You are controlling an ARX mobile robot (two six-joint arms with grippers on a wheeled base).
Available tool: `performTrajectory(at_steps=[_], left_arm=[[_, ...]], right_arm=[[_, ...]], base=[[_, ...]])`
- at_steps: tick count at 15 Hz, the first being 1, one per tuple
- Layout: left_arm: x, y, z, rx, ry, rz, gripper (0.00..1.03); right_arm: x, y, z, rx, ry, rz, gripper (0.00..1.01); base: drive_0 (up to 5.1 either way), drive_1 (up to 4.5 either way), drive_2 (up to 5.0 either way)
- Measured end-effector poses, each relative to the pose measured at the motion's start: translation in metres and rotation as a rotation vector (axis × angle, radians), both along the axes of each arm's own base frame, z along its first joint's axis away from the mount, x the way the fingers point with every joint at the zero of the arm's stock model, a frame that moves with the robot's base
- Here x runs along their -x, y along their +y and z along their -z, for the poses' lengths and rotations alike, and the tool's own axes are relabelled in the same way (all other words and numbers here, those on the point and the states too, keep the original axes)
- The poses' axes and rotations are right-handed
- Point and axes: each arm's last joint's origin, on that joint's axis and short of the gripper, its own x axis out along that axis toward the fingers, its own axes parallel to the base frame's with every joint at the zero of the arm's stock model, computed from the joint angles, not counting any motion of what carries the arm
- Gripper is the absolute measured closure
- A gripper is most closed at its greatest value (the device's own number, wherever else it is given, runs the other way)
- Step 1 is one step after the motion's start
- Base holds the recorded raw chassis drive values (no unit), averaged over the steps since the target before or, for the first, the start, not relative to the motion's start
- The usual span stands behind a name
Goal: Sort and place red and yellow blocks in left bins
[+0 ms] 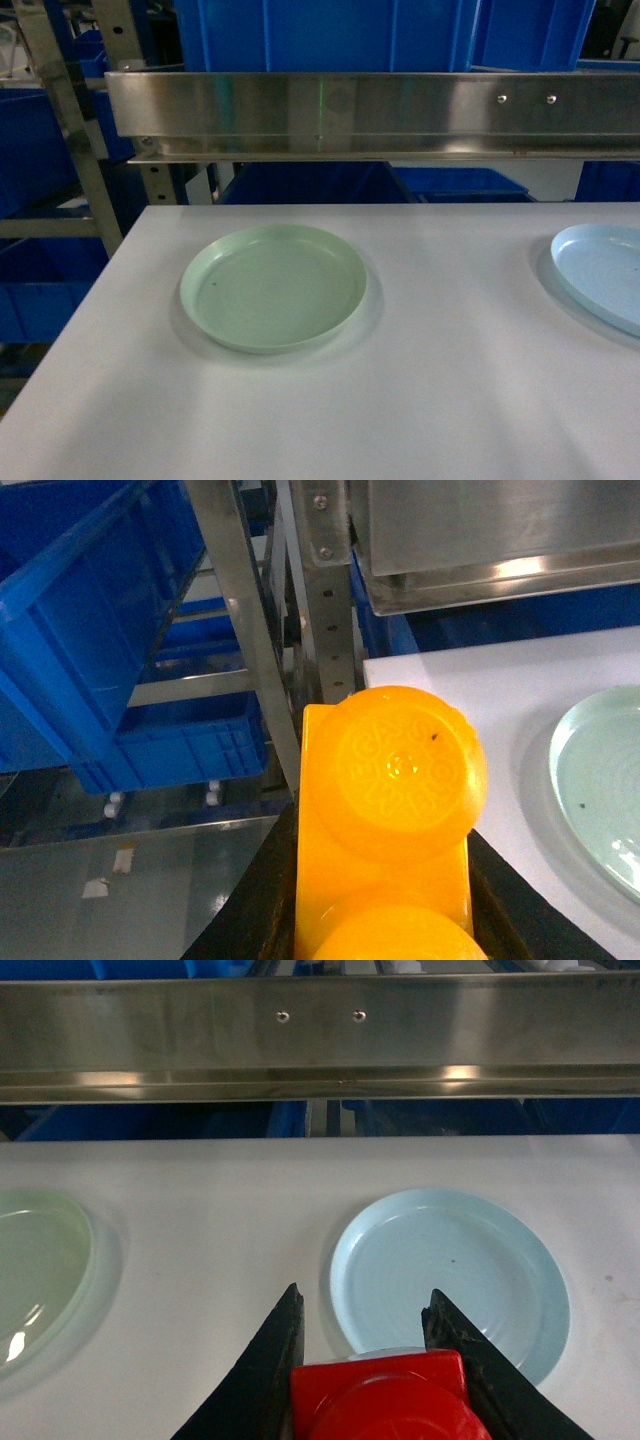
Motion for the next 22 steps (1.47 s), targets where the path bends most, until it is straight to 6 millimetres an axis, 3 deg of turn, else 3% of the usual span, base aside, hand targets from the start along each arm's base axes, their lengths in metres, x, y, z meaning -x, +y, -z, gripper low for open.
performTrajectory(at_steps=[22], left_arm=[[-0.0001,-0.0003,-0.0004,0.000,-0.001,0.002,0.74]], right_arm=[[-0.0003,0.0001,-0.0007,-0.002,-0.003,-0.003,0.72]], base=[[-4.9,2.45,2.4]])
